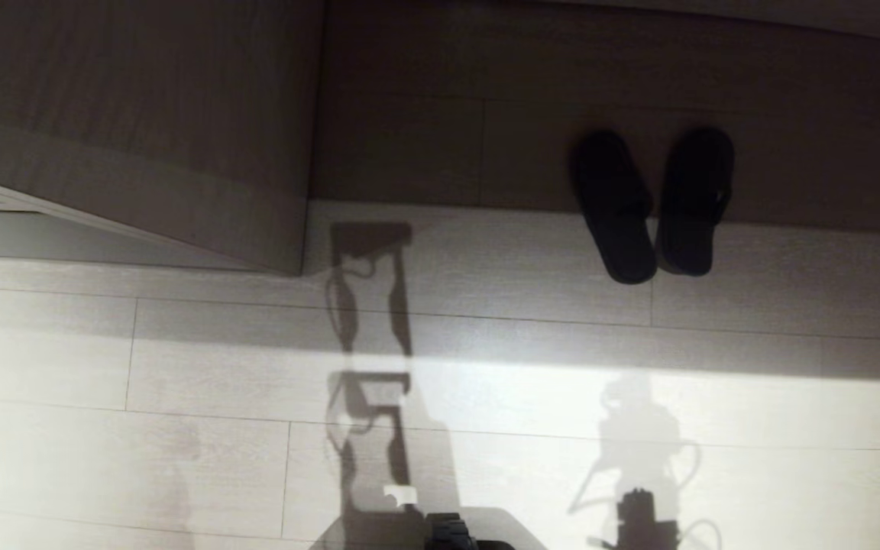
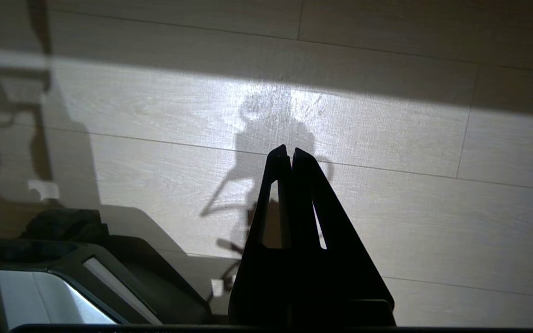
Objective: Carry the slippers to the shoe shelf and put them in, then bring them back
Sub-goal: Pick up the slippers on the floor
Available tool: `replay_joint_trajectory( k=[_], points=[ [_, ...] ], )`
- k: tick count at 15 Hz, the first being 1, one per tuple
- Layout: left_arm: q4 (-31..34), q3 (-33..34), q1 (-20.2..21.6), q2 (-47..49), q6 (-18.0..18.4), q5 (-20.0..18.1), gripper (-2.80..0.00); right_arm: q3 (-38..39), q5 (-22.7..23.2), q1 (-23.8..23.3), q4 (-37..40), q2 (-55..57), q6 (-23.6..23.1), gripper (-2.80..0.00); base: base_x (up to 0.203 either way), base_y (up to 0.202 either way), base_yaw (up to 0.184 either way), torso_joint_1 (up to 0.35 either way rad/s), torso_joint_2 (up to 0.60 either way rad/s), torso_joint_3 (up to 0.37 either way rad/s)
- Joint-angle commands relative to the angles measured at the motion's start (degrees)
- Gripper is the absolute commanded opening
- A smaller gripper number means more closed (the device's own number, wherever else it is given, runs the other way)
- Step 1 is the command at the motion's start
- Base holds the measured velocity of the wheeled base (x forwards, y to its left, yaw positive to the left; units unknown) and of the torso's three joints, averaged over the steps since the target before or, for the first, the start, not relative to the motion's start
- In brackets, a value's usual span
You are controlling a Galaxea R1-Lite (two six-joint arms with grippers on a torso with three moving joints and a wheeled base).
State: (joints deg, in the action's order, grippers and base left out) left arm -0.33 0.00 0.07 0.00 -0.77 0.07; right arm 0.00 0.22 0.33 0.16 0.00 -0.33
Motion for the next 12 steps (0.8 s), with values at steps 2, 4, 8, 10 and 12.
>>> replay_joint_trajectory(
  k=[2,4,8,10,12],
  points=[
    [0.0,0.0,0.0,0.1,0.0,0.0,-2.8,0.0,0.0,0.0,0.0,0.0,0.0,-2.8,0.0,0.0,0.0,0.004,0.0,-0.192],
    [0.0,0.0,0.0,0.1,0.0,0.0,-2.8,0.0,0.0,0.0,0.0,0.0,0.0,-2.8,0.0,0.0,0.0,0.0,0.0,-0.201],
    [0.0,0.0,0.0,0.1,0.0,0.0,-2.8,0.0,0.0,0.0,0.0,0.0,0.0,-2.8,0.0,0.0,0.0,0.0,0.0,-0.202],
    [0.0,0.0,0.0,0.1,0.0,0.0,-2.8,0.0,0.0,0.0,0.0,0.0,0.0,-2.8,0.0,0.0,0.0,0.009,0.0,-0.199],
    [0.0,0.0,0.0,0.0,0.0,0.0,-2.8,0.0,0.0,0.0,0.0,0.0,0.0,-2.8,0.0,0.0,0.0,0.002,0.0,-0.196]
  ],
)
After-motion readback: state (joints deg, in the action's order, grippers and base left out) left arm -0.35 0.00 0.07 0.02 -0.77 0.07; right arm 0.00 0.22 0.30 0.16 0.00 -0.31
